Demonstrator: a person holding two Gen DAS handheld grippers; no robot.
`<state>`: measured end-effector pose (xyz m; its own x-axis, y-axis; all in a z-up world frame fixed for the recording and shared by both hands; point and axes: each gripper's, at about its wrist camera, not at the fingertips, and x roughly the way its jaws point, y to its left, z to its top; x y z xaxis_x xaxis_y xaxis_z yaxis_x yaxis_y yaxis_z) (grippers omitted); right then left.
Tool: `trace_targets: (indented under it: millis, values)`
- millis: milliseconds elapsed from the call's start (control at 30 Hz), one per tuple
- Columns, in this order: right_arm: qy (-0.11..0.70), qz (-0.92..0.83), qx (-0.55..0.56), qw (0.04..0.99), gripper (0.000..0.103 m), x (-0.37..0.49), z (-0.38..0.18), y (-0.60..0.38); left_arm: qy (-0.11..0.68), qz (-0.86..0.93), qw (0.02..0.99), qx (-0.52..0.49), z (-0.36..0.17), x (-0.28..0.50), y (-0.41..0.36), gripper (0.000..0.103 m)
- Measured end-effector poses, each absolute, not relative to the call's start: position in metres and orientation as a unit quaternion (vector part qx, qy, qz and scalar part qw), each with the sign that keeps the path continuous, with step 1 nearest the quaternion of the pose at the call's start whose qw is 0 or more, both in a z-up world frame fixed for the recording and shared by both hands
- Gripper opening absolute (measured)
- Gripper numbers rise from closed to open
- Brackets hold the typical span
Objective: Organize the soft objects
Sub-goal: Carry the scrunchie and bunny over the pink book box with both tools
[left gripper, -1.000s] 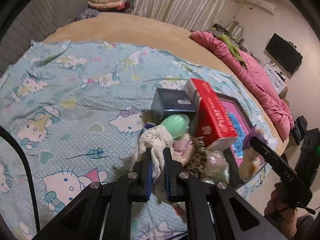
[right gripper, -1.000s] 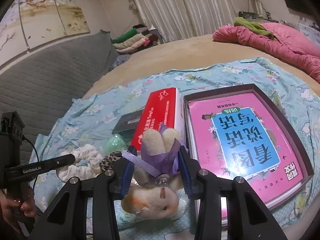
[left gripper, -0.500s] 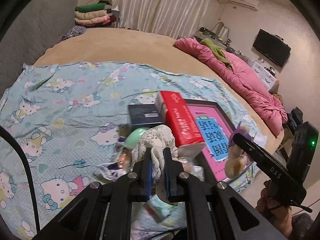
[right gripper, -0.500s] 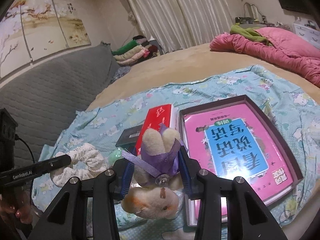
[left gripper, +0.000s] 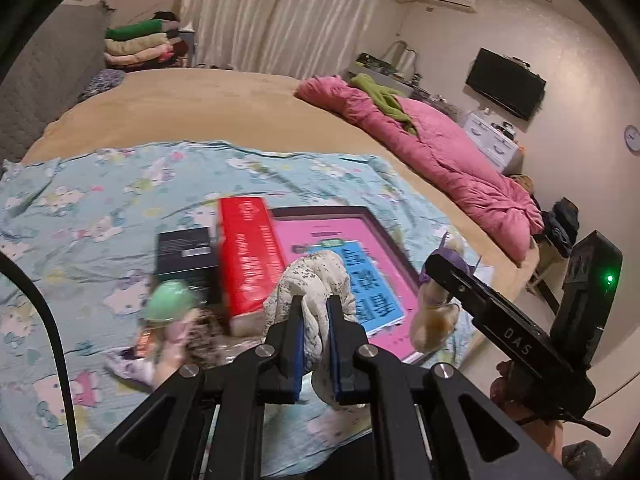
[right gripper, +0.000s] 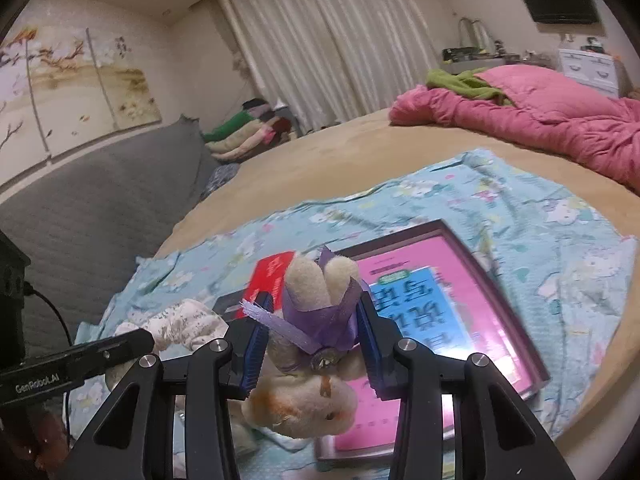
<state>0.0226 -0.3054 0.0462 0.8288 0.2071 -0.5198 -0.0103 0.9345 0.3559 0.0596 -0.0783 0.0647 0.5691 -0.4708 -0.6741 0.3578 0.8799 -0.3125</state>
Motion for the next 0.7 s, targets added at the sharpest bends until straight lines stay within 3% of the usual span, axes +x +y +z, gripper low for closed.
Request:
trace_targets:
  millis: [700]
  values:
    - [0.318,-0.029,0.152,0.936,0.043,0.022,0.018,-0.367,0.459,-0.269,0.845,-0.044,0.0,0.084,-0.168,0.01]
